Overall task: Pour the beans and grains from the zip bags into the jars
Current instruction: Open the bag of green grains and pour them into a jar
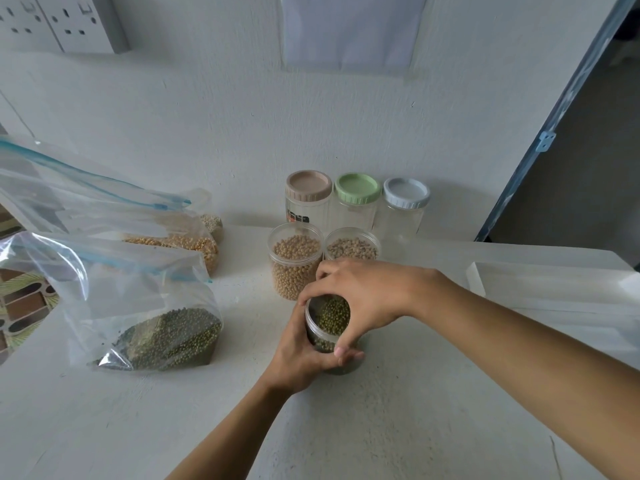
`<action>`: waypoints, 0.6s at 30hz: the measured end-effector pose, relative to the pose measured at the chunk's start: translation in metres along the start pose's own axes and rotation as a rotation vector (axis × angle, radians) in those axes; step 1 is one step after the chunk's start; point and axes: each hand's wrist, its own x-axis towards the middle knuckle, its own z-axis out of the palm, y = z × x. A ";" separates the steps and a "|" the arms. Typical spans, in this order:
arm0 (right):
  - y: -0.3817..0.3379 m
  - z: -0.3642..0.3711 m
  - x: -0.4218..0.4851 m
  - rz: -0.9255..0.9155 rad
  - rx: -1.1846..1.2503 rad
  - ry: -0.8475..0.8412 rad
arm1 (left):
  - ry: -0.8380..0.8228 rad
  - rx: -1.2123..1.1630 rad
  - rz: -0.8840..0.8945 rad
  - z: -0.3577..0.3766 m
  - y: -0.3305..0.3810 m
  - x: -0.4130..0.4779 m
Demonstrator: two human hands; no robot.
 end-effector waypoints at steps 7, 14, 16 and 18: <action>-0.012 0.000 -0.008 0.276 -0.208 0.125 | -0.032 0.029 -0.001 -0.003 -0.004 0.000; 0.000 0.004 -0.019 0.153 -0.072 0.101 | -0.026 0.026 -0.004 -0.003 -0.006 0.001; 0.001 0.005 -0.019 0.066 0.065 0.006 | -0.020 0.010 -0.019 -0.002 -0.008 0.001; -0.001 0.008 -0.017 0.092 0.042 0.015 | -0.016 0.010 -0.023 -0.002 -0.007 0.001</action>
